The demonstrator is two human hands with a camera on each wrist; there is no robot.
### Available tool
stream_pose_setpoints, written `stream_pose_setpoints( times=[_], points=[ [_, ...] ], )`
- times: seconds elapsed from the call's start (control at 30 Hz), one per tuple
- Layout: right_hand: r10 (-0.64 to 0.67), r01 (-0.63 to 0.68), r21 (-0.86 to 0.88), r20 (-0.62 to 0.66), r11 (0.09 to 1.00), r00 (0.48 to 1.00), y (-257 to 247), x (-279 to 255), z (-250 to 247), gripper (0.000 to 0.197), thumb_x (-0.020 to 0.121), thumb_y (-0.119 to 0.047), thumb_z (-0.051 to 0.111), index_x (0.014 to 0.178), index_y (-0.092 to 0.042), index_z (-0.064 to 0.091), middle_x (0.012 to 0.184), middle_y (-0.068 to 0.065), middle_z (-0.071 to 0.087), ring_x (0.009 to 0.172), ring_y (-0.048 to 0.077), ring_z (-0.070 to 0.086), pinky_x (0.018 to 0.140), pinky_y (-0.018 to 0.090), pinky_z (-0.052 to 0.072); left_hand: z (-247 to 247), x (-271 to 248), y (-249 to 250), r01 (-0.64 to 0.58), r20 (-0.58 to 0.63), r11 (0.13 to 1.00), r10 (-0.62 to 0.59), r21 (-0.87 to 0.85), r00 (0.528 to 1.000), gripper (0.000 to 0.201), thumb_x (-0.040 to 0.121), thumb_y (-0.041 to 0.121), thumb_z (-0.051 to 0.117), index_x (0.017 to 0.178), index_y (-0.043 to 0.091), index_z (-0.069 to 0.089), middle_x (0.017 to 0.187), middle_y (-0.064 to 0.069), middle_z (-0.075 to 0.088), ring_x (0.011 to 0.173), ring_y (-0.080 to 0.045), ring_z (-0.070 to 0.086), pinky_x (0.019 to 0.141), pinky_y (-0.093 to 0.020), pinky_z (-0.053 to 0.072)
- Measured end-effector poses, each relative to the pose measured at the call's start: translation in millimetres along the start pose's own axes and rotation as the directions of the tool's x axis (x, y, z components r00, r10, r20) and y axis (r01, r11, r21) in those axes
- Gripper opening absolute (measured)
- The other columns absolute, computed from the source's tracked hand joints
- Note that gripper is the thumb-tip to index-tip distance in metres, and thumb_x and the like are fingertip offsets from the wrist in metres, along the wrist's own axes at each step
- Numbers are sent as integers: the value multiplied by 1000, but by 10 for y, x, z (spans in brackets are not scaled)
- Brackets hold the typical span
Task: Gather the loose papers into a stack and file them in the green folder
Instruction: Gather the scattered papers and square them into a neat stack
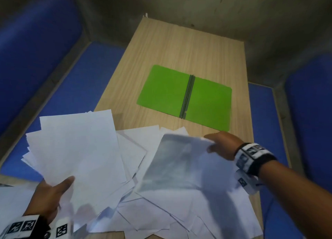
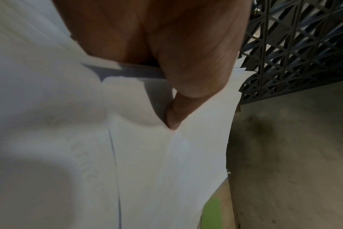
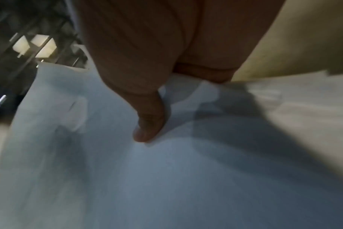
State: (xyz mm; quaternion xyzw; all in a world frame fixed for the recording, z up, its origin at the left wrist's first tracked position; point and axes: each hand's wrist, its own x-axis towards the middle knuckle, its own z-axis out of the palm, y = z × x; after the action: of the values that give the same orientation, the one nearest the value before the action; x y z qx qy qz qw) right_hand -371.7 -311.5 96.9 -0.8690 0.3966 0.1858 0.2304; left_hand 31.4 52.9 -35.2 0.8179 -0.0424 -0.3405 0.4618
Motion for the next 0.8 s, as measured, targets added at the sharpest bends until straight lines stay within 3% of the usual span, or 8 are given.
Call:
stream_pose_setpoints(
  times=[0.1, 0.23, 0.4, 0.5, 0.57, 0.63, 0.7, 0.8],
  points=[
    [131, -45, 453, -161, 891, 978, 142, -247, -208, 20, 75, -14, 79, 94, -16, 73, 93, 3, 74, 88, 17, 66, 75, 34, 52, 342, -195, 301, -14, 76, 999, 16, -31, 997, 41, 83, 23, 79, 114, 0, 65, 104, -26, 72, 87, -40, 68, 79, -46, 51],
    [195, 45, 811, -193, 584, 962, 26, -441, -93, 36, 75, -4, 77, 102, -25, 67, 102, -4, 72, 89, 3, 68, 76, 23, 54, 906, -514, 559, 30, 317, 981, 34, -193, 948, 28, 87, -2, 70, 110, 13, 66, 96, 3, 79, 86, -20, 75, 82, -37, 57],
    [305, 22, 946, -126, 323, 944, -255, -506, 670, 58, 74, -10, 79, 127, -17, 57, 120, -2, 68, 110, 10, 64, 94, 31, 52, 1385, -858, 578, 225, 618, 959, -73, -171, 783, 100, 32, 32, 101, 121, 7, 64, 113, -17, 76, 101, -35, 73, 89, -51, 56],
    [355, -113, 982, 52, 153, 933, -370, -563, 1277, 82, 56, -28, 91, 128, -18, 54, 117, -1, 69, 107, 16, 66, 95, 39, 50, 1515, -1138, 624, 233, 731, 969, -104, -78, 675, 58, 74, 22, 85, 126, 7, 66, 119, -21, 72, 110, -40, 69, 97, -60, 51],
    [364, -174, 983, 142, 58, 921, -402, -643, 1535, 78, 55, -19, 93, 124, -11, 56, 109, 4, 72, 98, 16, 70, 86, 34, 55, 1544, -1241, 589, 212, 759, 977, -114, -32, 641, 36, 93, 25, 68, 127, 13, 67, 118, -16, 74, 111, -36, 70, 99, -57, 51],
    [387, -177, 982, 142, 58, 911, -495, -707, 1628, 53, 67, -1, 83, 116, -4, 62, 95, 2, 74, 80, 5, 72, 66, 17, 55, 1526, -1268, 608, 224, 732, 975, -147, -7, 665, 25, 100, 34, 56, 120, 24, 67, 104, 2, 80, 99, -22, 75, 96, -49, 54],
    [462, -139, 979, 56, 148, 885, -517, -874, 1660, 46, 69, 0, 81, 111, -8, 64, 92, -9, 69, 81, 4, 71, 65, 13, 51, 1525, -1376, 716, 241, 738, 970, -177, 20, 651, 27, 101, 46, 46, 111, 30, 65, 100, 11, 79, 93, -14, 76, 97, -43, 51],
    [502, -47, 951, -119, 306, 857, -602, -847, 1501, 39, 66, -6, 84, 96, -21, 66, 90, -17, 68, 94, 13, 68, 69, 10, 49, 1507, -1253, 876, 28, 738, 1000, -26, 10, 674, 36, 83, 49, 74, 114, 31, 65, 115, 8, 75, 101, -14, 72, 101, -40, 50]
  ],
)
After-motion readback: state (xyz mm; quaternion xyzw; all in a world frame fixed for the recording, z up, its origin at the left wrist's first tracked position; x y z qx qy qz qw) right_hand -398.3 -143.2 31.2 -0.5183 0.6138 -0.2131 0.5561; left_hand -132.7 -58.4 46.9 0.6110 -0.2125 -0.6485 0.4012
